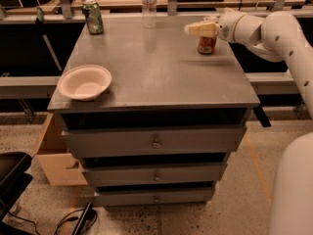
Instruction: Move coke can near paper bowl
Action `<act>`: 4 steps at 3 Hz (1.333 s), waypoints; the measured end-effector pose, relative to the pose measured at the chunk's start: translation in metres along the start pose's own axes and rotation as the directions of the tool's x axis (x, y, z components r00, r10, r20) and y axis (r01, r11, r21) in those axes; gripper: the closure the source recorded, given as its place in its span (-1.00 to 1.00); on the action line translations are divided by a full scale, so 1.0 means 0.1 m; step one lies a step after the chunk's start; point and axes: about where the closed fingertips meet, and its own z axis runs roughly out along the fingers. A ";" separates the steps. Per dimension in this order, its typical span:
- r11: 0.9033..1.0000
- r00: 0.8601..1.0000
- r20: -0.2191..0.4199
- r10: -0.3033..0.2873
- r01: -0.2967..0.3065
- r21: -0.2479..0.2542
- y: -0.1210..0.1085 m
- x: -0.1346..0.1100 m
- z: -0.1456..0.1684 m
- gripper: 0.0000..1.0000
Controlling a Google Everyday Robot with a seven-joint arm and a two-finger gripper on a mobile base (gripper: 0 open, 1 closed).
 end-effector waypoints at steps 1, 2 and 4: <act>0.999 0.999 0.039 0.031 -0.030 -0.024 0.00 0.06 0.01 -1.00; 0.999 0.999 0.036 0.030 -0.029 -0.028 0.03 0.05 0.04 -0.63; 0.999 0.999 0.036 0.032 -0.031 -0.036 0.07 0.06 0.09 0.27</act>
Offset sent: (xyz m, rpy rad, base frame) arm 0.0002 -0.0002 -0.0044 0.0373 -0.0080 0.0177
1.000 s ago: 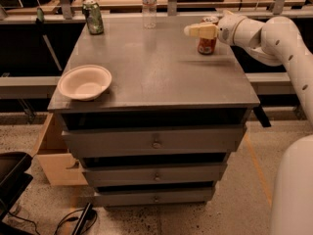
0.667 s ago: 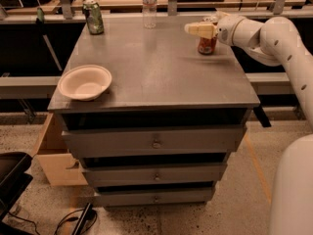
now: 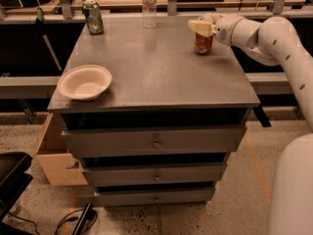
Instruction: Move coke can near paper bowl
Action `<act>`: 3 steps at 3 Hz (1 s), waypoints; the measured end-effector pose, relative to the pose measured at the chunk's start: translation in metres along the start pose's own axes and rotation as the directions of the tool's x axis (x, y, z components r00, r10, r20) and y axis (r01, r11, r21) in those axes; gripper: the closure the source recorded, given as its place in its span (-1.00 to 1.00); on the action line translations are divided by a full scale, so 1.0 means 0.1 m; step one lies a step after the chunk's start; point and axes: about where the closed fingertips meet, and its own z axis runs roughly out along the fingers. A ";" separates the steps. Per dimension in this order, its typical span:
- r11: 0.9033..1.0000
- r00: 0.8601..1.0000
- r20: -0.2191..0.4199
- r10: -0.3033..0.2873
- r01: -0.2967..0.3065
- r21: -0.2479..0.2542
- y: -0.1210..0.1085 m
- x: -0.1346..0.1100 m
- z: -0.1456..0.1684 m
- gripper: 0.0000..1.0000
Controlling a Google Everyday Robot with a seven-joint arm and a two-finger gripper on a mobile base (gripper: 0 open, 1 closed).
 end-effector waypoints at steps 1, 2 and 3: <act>1.000 1.000 0.000 0.001 -0.001 -0.005 0.03 0.01 0.03 0.77; 1.000 1.000 0.002 -0.002 0.003 -0.014 0.06 -0.04 0.06 1.00; 0.998 0.999 0.022 -0.033 0.034 -0.050 0.19 -0.36 0.13 1.00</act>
Offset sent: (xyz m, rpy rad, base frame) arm 0.0006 0.0034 -0.0009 0.0007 0.0012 0.0043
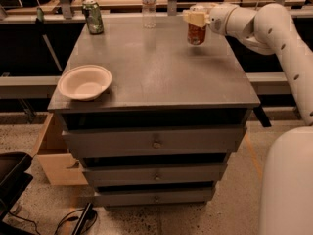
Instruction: Move coke can near paper bowl
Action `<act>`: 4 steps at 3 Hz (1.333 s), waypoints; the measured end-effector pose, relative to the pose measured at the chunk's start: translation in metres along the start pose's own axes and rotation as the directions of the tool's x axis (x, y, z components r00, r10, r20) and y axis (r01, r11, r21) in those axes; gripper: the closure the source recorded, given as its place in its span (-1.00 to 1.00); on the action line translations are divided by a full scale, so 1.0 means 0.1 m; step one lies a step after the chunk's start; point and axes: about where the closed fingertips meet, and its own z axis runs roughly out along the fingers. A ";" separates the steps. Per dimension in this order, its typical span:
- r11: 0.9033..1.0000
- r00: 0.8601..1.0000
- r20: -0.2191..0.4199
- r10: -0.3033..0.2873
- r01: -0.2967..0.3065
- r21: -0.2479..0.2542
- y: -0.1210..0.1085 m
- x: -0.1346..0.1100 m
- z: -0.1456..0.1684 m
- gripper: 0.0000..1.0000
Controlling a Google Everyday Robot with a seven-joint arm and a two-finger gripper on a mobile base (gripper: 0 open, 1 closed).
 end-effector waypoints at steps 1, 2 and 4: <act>0.998 0.999 0.023 -0.027 0.028 -0.059 0.32 -0.40 0.00 1.00; 0.994 0.999 0.039 -0.035 0.039 -0.100 0.67 -0.66 -0.15 1.00; 0.991 0.994 0.068 -0.083 0.090 -0.100 1.47 -0.78 -0.75 1.00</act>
Offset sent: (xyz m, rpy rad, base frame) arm -0.1179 0.0781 0.0611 -0.0040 -0.0085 0.1773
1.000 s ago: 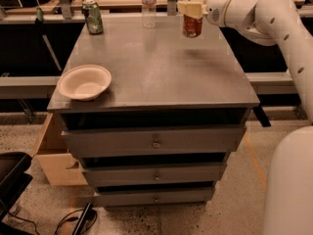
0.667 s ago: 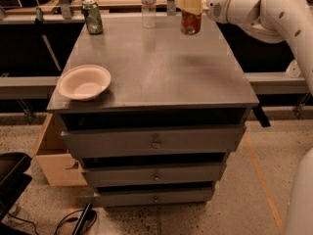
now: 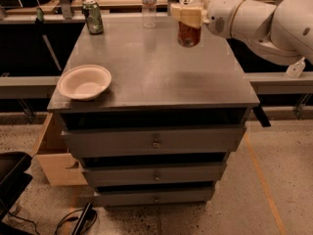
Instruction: Move coke can near paper bowl
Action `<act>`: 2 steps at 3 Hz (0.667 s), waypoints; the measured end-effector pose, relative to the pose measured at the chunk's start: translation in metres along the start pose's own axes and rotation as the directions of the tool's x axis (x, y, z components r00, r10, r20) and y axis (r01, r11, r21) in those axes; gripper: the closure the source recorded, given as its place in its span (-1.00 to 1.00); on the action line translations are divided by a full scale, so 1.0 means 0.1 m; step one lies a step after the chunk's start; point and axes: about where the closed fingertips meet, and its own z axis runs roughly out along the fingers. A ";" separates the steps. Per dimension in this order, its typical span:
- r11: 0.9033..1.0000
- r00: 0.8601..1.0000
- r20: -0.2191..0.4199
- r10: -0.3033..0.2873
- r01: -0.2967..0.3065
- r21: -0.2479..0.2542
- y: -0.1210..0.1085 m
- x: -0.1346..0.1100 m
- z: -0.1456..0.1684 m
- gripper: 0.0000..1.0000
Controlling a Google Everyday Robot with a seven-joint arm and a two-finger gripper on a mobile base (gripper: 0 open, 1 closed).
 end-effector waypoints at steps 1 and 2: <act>0.999 0.999 -0.033 -0.001 -0.001 -0.046 0.54 0.31 -0.07 1.00; 0.994 0.999 -0.045 0.021 -0.025 -0.103 0.90 0.51 -0.04 1.00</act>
Offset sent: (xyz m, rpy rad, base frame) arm -0.0944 0.0794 -0.0979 -0.0231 0.1029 0.1729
